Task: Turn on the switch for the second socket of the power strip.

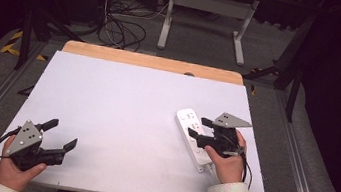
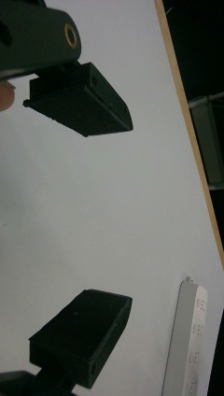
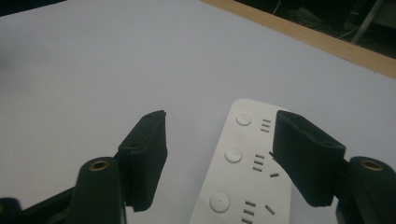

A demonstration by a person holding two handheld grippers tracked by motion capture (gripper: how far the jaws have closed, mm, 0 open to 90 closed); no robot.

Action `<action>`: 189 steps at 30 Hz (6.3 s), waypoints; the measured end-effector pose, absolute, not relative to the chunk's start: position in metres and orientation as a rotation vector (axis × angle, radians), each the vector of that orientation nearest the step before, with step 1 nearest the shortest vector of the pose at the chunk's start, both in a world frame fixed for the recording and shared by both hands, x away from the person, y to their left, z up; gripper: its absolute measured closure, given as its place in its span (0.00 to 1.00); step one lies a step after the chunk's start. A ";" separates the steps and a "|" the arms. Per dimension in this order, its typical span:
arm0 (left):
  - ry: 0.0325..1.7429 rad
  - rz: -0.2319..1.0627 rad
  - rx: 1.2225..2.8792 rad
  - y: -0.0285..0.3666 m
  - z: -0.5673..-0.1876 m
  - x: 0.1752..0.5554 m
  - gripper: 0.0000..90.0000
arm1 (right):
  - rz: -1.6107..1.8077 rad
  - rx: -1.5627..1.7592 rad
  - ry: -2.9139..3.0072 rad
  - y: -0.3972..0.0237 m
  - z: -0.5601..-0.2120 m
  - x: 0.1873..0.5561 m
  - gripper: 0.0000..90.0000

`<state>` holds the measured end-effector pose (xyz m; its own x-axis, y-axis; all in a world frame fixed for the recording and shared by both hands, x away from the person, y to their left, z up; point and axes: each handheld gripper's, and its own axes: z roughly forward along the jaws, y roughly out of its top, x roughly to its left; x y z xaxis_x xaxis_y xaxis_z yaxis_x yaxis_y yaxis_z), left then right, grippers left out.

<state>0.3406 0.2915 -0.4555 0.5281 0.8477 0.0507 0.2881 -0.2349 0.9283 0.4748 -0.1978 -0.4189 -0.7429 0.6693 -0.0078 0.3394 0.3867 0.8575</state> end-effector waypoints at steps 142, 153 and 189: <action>0.972 0.716 1.795 0.290 -0.456 0.341 0.17 | 0.958 0.975 2.430 -0.184 -0.438 0.476 1.00; 0.973 0.714 1.796 0.291 -0.456 0.341 0.17 | 1.011 0.924 2.403 -0.187 -0.420 0.465 1.00; 0.973 0.714 1.799 0.290 -0.456 0.341 0.17 | 1.181 0.875 2.296 -0.192 -0.400 0.450 0.55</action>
<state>0.3409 0.2901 -0.4563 0.5153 0.8552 0.0552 0.3094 -0.2457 0.9186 0.4499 -0.1917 -0.4001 -0.7176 0.6925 -0.0740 0.3426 0.4435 0.8282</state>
